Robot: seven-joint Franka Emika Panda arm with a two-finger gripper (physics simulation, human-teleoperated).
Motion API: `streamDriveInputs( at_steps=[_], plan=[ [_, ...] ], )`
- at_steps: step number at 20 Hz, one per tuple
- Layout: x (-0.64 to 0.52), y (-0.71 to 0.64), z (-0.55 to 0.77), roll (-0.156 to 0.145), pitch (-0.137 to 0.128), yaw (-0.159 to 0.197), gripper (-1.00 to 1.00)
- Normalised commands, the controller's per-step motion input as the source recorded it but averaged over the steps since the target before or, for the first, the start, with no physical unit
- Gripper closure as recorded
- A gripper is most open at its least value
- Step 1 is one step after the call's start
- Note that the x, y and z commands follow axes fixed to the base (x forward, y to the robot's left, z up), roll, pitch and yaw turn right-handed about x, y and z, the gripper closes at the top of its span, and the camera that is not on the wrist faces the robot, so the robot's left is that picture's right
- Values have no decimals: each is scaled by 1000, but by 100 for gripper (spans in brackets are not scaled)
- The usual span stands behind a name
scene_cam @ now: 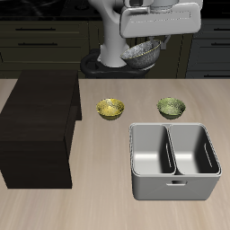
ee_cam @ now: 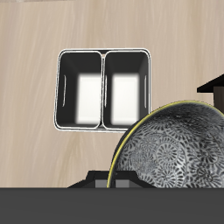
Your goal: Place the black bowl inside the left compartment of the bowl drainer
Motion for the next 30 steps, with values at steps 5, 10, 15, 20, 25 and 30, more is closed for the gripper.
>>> streamDriveInputs(
  at_steps=[5,10,15,20,25,30],
  plan=[
    [80,380,86,16,-12,2,100],
    [31,208,57,5,-4,-19,100],
    [114,240,38,-17,-10,21,100],
    [162,175,54,-21,5,-32,100],
    [141,228,-41,-7,7,3,100],
    [44,239,13,15,-3,-1,100]
  ],
)
